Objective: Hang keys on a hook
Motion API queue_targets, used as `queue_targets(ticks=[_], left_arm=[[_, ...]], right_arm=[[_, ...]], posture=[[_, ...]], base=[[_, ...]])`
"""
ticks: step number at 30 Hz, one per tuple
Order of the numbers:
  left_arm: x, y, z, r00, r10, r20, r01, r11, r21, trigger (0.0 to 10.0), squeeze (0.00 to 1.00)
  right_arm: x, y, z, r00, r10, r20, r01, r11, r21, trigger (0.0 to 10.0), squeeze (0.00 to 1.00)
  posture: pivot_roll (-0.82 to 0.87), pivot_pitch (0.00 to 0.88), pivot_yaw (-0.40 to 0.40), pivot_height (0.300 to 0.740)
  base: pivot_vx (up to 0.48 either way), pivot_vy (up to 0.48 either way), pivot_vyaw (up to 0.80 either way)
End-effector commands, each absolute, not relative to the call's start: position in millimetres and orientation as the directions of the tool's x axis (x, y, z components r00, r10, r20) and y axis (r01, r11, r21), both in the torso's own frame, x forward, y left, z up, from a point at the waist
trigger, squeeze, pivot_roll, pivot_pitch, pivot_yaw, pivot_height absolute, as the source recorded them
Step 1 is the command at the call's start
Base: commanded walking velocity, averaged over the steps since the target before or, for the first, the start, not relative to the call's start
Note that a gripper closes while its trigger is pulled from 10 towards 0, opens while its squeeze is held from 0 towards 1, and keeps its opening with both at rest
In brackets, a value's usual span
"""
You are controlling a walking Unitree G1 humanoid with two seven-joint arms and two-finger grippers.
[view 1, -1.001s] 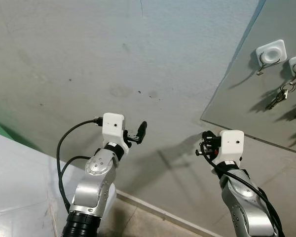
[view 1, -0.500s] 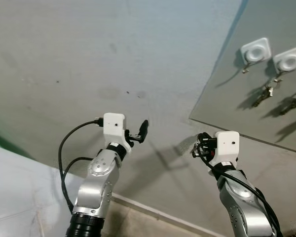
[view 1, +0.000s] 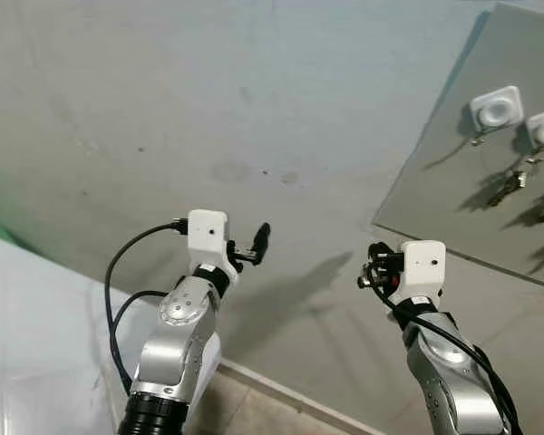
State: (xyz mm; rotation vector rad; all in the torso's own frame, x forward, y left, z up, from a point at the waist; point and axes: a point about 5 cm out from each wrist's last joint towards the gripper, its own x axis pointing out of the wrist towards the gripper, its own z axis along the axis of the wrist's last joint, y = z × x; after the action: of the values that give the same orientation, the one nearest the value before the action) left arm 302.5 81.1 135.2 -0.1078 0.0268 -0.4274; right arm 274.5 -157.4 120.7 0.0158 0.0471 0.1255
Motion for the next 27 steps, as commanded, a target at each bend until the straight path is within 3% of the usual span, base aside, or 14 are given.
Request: queue_targets(ticks=[1, 7, 12, 21, 27], left_arm=[[300, 68, 150, 0.874, -0.482, 0.058, 0.486, 0.871, -0.069, 10.0, 0.0], [294, 42, 189, 0.743, -0.647, 0.171, 0.647, 0.76, 0.064, 10.0, 0.0], [294, 34, 210, 0.683, -0.696, 0.223, 0.693, 0.714, 0.105, 10.0, 0.0], [302, 35, 223, 0.646, -0.727, 0.233, 0.712, 0.684, 0.161, 10.0, 0.0], [302, 37, 221, 0.657, -0.717, 0.233, 0.708, 0.693, 0.134, 10.0, 0.0]], right_arm=[[276, -158, 136, 0.99, 0.139, 0.032, -0.139, 0.99, 0.01, 10.0, 0.0], [283, -157, 161, 0.973, 0.169, 0.16, -0.179, 0.983, 0.05, 10.0, 0.0], [286, -164, 181, 0.952, 0.171, 0.253, -0.191, 0.98, 0.059, 10.0, 0.0], [283, -175, 207, 0.904, 0.165, 0.395, -0.224, 0.968, 0.11, 10.0, 0.0], [281, -176, 204, 0.906, 0.171, 0.386, -0.22, 0.972, 0.086, 10.0, 0.0]], posture=[[0.03, 0.005, -0.093, 0.74], [0.03, 0.016, -0.084, 0.74], [0.03, 0.019, -0.075, 0.74], [0.02, 0.022, -0.051, 0.74], [0.02, 0.023, -0.049, 0.74]], base=[[0.0, 0.0, 0.0], [0.0, 0.0, 0.0], [0.0, 0.0, 0.0], [0.0, 0.0, 0.0], [0.0, 0.0, 0.0]])
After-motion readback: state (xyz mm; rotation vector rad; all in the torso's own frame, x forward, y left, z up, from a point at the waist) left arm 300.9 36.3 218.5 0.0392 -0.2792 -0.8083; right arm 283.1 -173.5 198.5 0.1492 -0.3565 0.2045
